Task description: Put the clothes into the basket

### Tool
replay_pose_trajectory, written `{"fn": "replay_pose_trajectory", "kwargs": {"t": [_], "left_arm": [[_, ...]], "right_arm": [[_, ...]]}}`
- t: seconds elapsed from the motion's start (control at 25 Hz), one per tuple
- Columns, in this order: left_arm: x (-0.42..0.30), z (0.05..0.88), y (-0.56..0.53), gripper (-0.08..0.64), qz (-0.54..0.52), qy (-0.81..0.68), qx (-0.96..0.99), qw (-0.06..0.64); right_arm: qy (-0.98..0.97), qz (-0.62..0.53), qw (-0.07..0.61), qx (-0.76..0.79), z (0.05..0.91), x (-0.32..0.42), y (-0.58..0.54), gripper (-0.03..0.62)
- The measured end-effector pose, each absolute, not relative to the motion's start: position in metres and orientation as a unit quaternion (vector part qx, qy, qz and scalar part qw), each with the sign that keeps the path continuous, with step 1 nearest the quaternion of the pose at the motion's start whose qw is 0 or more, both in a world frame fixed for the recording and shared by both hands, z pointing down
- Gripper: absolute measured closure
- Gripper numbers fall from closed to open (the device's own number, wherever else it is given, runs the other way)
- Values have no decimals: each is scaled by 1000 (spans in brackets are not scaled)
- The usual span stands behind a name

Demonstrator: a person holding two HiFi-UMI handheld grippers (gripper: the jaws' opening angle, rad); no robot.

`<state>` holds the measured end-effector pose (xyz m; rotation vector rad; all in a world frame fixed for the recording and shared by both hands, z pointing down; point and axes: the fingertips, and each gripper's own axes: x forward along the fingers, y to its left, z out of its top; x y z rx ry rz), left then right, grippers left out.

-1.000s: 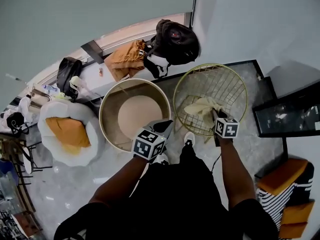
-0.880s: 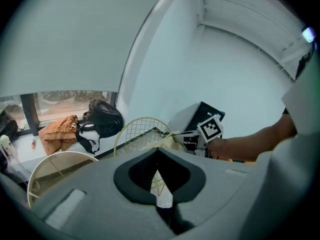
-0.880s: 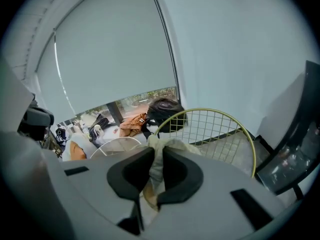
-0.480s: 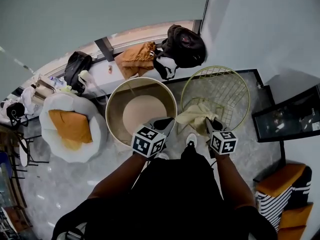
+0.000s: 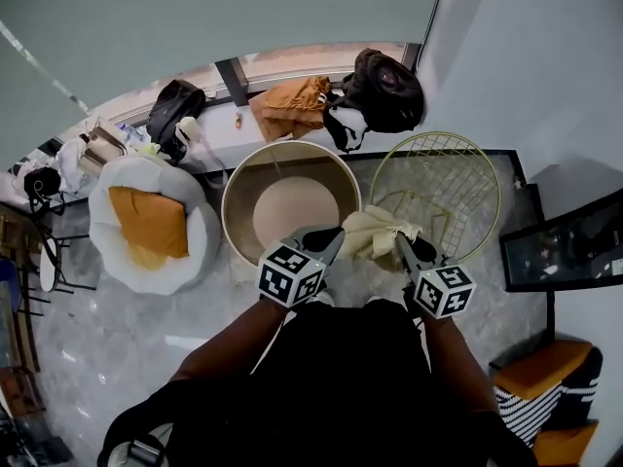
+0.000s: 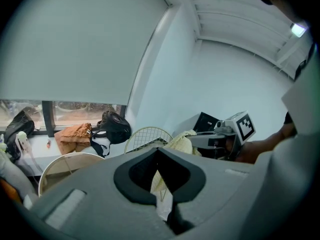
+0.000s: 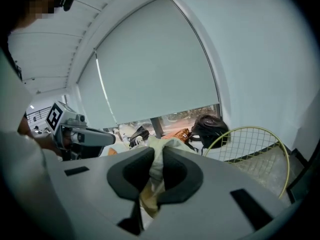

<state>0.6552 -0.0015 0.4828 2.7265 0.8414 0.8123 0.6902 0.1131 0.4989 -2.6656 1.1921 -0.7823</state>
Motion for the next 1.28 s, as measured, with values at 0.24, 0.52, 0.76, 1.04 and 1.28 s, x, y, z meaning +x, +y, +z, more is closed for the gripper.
{"fn": "replay_pose_trajectory", "kwargs": {"t": [0.24,0.52,0.76,1.04,1.28], "left_arm": [[640,465,-8,560,243,229,937,102],[604,456,10,560,234,169,949,125],[569,453,44,560,231,137,956,122],[500,467,53,560,246,62,958,135],[445,473,54,560,244,-11,959,143]], "right_arm": [[443,-227,45,-866,468,682,105,555],[489,-221,41,-843,448,657,117,555],[537,-227,41,-811,449,619,132,555],[594,-237,37,-768,459,564,135,555],[653,-238,24,-719,468,519,124,557]]}}
